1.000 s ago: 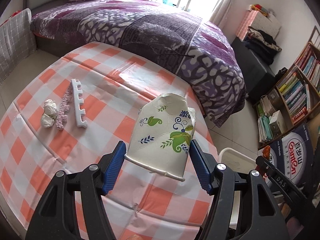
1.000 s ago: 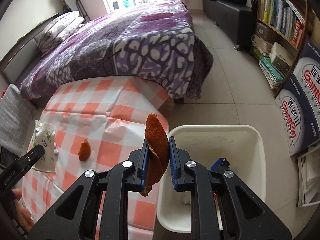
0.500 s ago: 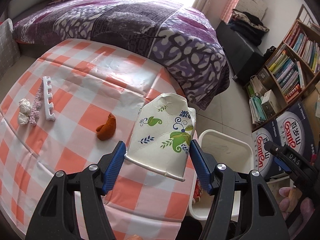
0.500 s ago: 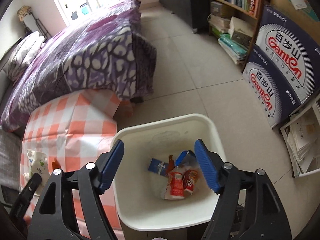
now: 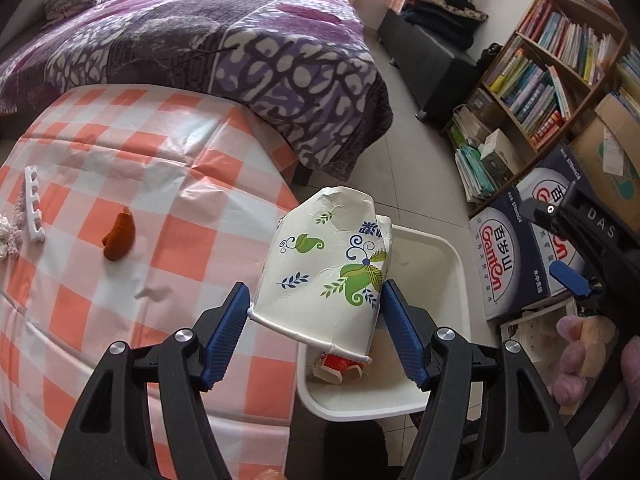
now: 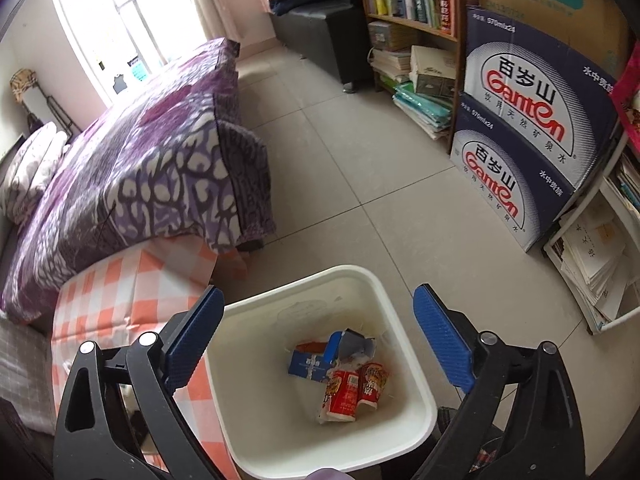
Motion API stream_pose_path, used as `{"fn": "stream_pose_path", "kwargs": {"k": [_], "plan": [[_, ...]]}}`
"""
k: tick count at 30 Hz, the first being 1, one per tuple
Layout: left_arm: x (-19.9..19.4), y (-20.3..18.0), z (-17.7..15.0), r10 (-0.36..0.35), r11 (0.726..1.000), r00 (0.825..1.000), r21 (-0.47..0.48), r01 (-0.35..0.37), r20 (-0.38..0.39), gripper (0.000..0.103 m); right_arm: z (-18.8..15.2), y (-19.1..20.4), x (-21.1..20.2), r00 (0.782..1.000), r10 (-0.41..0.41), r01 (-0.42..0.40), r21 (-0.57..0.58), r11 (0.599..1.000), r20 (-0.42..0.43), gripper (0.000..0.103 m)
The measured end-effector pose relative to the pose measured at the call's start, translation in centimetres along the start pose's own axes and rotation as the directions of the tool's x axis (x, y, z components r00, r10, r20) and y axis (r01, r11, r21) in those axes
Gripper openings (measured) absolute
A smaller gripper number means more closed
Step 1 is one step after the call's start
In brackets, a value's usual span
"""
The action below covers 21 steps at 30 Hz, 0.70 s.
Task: Collect trash
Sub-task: 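Release the floral paper cup into the white bin with the left tool, then move both tools back over the table toward the remaining trash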
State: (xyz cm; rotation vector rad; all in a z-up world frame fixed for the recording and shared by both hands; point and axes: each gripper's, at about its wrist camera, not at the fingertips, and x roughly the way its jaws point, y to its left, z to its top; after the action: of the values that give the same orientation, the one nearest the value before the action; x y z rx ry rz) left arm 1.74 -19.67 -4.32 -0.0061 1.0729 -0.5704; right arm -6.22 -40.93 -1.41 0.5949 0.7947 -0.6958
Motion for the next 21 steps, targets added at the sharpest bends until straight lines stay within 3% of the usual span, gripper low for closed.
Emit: {"fn": "stream_pose_path", "kwargs": {"k": [10, 15, 21], "plan": [[0.2, -3.5, -1.4, -0.074, 0.993, 0.997, 0.096, 0.075, -0.013, 0.083, 0.9, -2.1, -0.7, 1.0, -0.001, 0.0, 0.07, 0.998, 0.019, 0.093], [-0.5, -2.0, -1.0, -0.048, 0.997, 0.999, 0.065, 0.047, 0.005, 0.083, 0.3, -0.4, -0.4, 1.0, 0.004, -0.005, 0.025, 1.0, 0.007, 0.093], [-1.0, 0.3, -0.5, 0.036, 0.999, 0.999, 0.028, -0.037, 0.026, 0.083, -0.9, 2.2, -0.3, 1.0, 0.004, -0.004, -0.051, 0.999, 0.004, 0.093]]}}
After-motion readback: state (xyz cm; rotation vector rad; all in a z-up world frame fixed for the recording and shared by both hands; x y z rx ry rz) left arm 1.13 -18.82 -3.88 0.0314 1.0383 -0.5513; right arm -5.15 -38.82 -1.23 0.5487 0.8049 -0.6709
